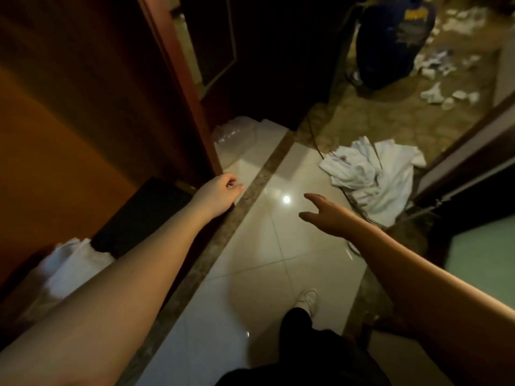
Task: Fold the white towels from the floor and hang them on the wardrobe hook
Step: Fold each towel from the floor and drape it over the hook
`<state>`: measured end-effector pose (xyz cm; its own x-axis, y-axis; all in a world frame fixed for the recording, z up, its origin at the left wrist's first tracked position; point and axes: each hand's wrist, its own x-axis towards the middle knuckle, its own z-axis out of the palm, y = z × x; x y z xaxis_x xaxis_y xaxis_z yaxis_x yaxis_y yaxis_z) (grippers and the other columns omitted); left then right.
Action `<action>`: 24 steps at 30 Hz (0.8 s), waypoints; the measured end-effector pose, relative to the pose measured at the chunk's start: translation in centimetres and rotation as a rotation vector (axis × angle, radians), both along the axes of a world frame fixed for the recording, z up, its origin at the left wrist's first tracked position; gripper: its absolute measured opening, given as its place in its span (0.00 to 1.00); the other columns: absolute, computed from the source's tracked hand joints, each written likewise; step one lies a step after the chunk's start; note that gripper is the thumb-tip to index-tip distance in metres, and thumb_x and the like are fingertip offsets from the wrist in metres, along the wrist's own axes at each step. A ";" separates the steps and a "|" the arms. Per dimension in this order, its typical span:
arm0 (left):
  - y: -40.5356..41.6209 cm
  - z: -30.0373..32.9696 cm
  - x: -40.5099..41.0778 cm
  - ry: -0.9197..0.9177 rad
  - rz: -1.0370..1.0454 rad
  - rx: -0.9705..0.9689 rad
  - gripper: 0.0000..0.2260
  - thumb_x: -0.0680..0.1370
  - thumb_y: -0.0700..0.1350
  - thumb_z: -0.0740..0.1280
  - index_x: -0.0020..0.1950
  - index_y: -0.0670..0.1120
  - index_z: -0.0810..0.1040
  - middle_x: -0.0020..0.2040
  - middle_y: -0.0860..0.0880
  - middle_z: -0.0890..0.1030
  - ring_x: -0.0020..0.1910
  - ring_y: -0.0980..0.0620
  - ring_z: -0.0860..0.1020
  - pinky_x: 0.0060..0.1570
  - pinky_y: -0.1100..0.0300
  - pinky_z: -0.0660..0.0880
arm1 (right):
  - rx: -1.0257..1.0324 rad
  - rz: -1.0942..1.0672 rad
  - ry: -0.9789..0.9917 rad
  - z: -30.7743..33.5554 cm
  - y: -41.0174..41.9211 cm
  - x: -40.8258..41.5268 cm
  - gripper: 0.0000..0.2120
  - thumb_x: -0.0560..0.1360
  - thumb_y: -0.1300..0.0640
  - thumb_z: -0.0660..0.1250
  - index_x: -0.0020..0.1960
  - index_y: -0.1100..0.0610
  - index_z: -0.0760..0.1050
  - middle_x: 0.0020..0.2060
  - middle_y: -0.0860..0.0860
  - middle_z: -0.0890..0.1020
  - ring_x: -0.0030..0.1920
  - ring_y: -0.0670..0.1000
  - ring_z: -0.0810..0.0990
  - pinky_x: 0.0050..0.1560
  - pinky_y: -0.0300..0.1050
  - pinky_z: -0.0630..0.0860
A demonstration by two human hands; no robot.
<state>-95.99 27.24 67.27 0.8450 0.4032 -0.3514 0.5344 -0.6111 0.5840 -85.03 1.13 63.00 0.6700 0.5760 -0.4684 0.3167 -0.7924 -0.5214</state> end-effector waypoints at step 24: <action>-12.8 -19.0 38.8 0.324 -0.182 -0.314 0.14 0.83 0.52 0.62 0.59 0.44 0.79 0.54 0.43 0.81 0.54 0.43 0.78 0.50 0.54 0.72 | -0.268 -0.612 0.323 -16.5 -14.4 27.4 0.28 0.82 0.46 0.63 0.78 0.55 0.65 0.77 0.54 0.69 0.76 0.55 0.68 0.73 0.48 0.64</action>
<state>-57.16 14.41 48.23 0.7189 0.0912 -0.6891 0.6199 -0.5326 0.5762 -57.61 -13.25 46.50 0.6396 -0.0181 -0.7685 -0.3592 -0.8909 -0.2779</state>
